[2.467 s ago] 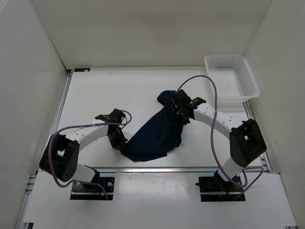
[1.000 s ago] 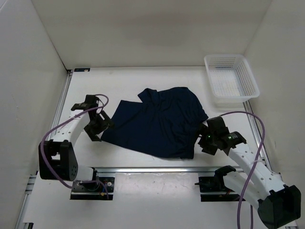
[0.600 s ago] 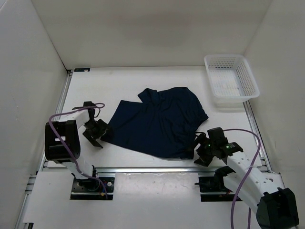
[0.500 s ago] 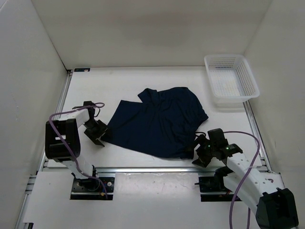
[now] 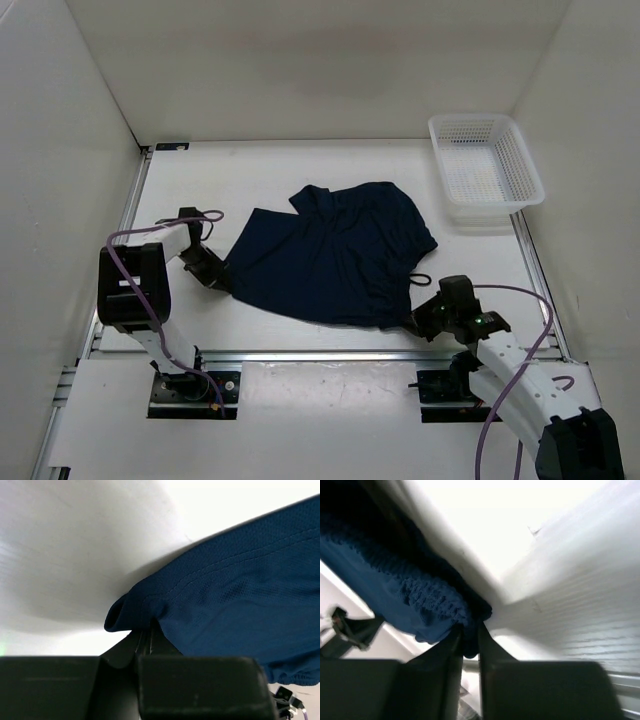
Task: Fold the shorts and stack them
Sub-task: Flatten the shorts out
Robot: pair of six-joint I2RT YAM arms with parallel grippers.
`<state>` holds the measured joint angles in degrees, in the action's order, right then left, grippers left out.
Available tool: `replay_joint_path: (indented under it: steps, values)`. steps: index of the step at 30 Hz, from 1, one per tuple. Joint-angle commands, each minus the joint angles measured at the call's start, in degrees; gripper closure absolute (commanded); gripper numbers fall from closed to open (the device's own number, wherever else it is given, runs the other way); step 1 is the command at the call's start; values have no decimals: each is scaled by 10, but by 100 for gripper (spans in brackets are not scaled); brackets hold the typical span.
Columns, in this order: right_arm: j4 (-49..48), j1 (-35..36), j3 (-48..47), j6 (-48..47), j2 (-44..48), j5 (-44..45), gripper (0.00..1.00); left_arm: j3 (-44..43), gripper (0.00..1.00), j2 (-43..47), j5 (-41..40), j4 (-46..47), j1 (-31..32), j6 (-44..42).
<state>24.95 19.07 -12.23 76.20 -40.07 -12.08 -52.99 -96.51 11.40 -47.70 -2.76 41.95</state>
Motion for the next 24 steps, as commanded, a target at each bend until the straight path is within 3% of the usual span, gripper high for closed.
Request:
replay_joint_path:
  steps: [1,4,10,15,21,24]
  values:
    - [19,-13,-38,-35,11,69,86,-17,90,2,-9,39,2,-12]
    - [40,-26,-126,-130,-24,100,100,-38,90,29,-1,32,2,-12]
    - [84,-26,-342,-279,-164,128,100,-155,90,93,5,-34,2,-17]
    - [104,-26,-534,-369,-230,133,100,-336,90,120,-7,-104,2,-22]
    - [205,-20,-772,-503,-268,38,100,-517,90,180,-7,-117,-3,-22]
    - [236,-20,-821,-565,-262,-27,100,-571,90,221,-16,-117,-8,-5]
